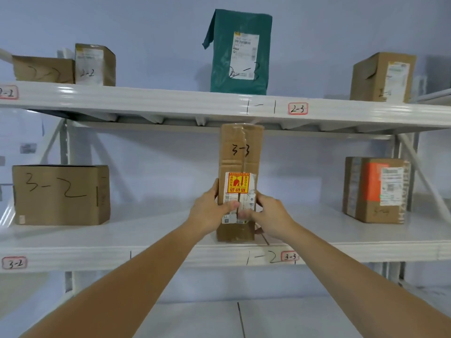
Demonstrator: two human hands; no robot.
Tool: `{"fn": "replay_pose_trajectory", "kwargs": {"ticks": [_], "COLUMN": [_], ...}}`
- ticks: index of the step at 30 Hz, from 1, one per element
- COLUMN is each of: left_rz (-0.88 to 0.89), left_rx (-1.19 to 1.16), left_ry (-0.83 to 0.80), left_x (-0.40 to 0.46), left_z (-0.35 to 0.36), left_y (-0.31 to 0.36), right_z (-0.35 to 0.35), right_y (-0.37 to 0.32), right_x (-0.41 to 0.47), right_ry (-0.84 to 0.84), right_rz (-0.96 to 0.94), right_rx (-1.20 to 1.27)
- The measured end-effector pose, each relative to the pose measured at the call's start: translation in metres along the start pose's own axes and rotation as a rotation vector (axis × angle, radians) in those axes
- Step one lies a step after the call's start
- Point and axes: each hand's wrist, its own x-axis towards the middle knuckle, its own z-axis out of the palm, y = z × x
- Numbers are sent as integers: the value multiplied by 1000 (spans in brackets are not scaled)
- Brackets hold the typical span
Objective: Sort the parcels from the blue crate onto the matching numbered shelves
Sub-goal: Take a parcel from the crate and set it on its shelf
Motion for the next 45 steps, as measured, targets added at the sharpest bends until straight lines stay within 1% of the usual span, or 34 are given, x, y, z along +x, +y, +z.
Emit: {"fn": "replay_pose_trajectory", "kwargs": {"ticks": [3, 8, 14, 25, 27, 30, 33, 35, 38, 40, 42, 45], "left_rz": [-35, -65, -92, -120, -147, -197, -237, -228, -201, -174, -171, -244], "left_rx": [37, 69, 86, 52, 43, 85, 185, 319, 555, 748, 932, 989], "left_ry": [-28, -23, -4, 26, 12, 2, 42, 34, -11, -50, -98, -117], "left_x": [31, 76, 113, 136, 134, 127, 113, 96, 61, 32, 1, -52], "left_z": [11, 23, 35, 44, 43, 36, 21, 8, -9, -18, -24, -31], "left_y": [-22, -47, -63, -77, -76, -67, -52, -43, -30, -22, -13, 2], "right_z": [13, 23, 29, 34, 31, 21, -2, -17, -35, -40, -38, -19], "right_y": [24, 48, 71, 92, 92, 88, 79, 74, 62, 51, 36, 14], "right_x": [30, 77, 115, 140, 139, 134, 120, 107, 85, 67, 44, 12], "right_ry": [-39, -51, -49, -28, -41, -73, -54, -40, -45, -127, -264, -444], "right_rz": [44, 49, 84, 144, 132, 130, 143, 114, -6, -139, -262, -406], "right_rx": [-24, -67, -50, 30, -6, -138, -258, -316, -333, -306, -337, -452]}}
